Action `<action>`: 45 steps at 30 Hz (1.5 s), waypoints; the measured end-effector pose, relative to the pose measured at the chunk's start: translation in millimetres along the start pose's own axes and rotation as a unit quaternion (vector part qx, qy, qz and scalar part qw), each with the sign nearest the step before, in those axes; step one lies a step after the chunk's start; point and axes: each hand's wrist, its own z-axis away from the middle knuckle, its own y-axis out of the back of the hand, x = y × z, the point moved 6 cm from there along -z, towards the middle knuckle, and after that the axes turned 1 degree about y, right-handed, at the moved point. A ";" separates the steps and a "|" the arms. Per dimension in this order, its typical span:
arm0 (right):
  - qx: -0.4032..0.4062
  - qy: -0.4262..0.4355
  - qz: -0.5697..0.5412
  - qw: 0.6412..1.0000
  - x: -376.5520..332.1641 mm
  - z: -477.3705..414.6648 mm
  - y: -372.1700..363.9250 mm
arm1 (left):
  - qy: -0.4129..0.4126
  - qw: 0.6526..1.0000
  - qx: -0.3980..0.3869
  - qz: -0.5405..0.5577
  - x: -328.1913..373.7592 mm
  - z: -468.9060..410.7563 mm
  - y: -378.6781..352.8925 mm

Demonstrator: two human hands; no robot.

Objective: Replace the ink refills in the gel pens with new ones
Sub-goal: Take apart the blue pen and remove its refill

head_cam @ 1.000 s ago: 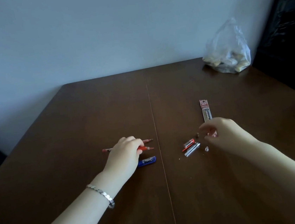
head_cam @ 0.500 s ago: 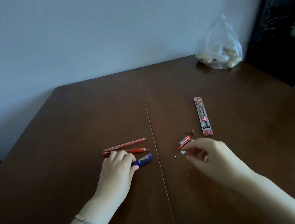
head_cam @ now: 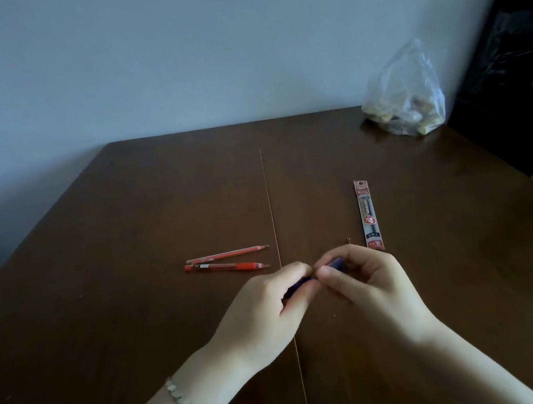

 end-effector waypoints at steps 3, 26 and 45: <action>0.146 0.029 -0.036 0.988 -2.8 -2.8 53.2 | 0.055 0.997 0.047 0.005 -14.9 0.3 15.2; 0.075 -0.128 0.023 0.989 28.3 6.0 32.5 | 0.114 0.992 0.045 0.035 -21.5 -4.6 -14.2; 0.093 -0.105 -0.208 0.968 33.2 6.2 3.5 | 0.082 0.992 0.085 0.050 -0.7 -11.6 -9.6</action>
